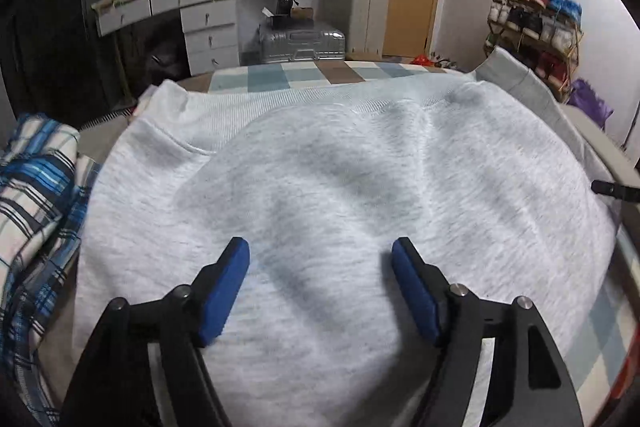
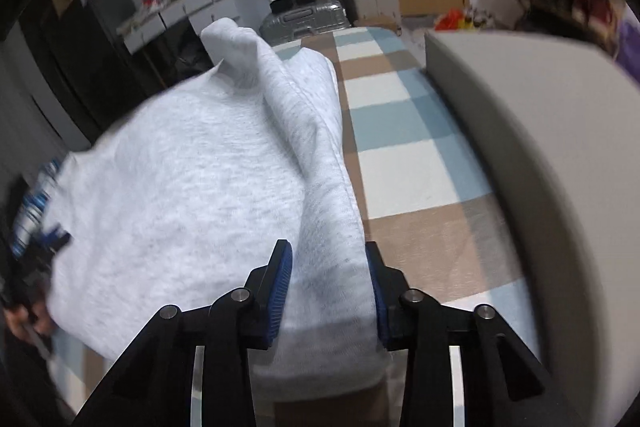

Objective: Fold large clothes

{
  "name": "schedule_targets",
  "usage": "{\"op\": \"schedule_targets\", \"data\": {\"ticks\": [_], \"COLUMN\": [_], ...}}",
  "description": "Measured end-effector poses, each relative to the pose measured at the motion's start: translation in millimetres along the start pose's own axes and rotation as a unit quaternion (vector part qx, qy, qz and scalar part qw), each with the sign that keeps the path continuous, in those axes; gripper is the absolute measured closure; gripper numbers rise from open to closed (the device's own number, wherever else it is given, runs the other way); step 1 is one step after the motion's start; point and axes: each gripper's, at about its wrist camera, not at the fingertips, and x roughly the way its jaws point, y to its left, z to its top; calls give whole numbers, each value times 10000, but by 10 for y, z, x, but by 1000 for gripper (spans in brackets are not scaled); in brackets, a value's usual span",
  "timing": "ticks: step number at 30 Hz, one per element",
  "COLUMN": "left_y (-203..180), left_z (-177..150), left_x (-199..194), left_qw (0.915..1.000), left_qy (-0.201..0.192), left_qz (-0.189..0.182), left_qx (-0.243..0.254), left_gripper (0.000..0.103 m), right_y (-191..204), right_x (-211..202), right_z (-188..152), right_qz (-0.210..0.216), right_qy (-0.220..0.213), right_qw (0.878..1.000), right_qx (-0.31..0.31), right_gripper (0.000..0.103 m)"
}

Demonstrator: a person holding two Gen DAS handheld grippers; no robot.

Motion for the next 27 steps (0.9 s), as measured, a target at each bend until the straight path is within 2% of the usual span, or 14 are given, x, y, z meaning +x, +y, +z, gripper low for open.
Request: {"op": "schedule_targets", "data": {"ticks": [1,2,4,6,8,12,14,17,19,21,24,27], "left_y": [35,61,87,53,24,-5,-4,-10,6,13,18,59], "left_z": [5,14,10,24,26,4,5,7,6,4,1,7], "left_x": [11,28,33,45,44,34,33,37,39,39,36,38], "left_qw": [9999,9998,9994,9994,9995,9994,9994,9994,9993,9992,9990,9987], "left_qy": [46,86,128,138,145,152,154,154,157,159,164,175], "left_qz": [-61,-123,-229,-224,-190,-201,-210,-221,-234,-257,-296,-354], "left_qx": [-68,-124,-216,-225,-201,-217,-224,-233,-243,-258,-287,-324], "left_gripper": [28,27,25,24,24,23,23,23,23,23,23,23], "right_y": [74,130,281,432,664,1206,1520,1796,1882,1848,1580,1218], "right_x": [-57,-108,-275,-398,-468,-255,-6,428,761,942,903,823], "right_z": [21,38,112,200,327,603,735,836,862,832,848,883], "right_qz": [-251,-378,-533,-500,-11,641,918,1131,931,390,578,297], "right_qy": [-38,-127,-484,-764,-993,-878,-755,-375,-149,-72,-70,31], "right_qw": [9996,9990,9970,9955,9945,9915,9878,9873,9884,9888,9893,9941], "right_qx": [-129,-207,-294,-272,-328,-713,-1001,-1049,-1190,-1438,-1337,-1039], "right_gripper": [43,34,29,26,18,17,18,18,17,18,18,18]}}
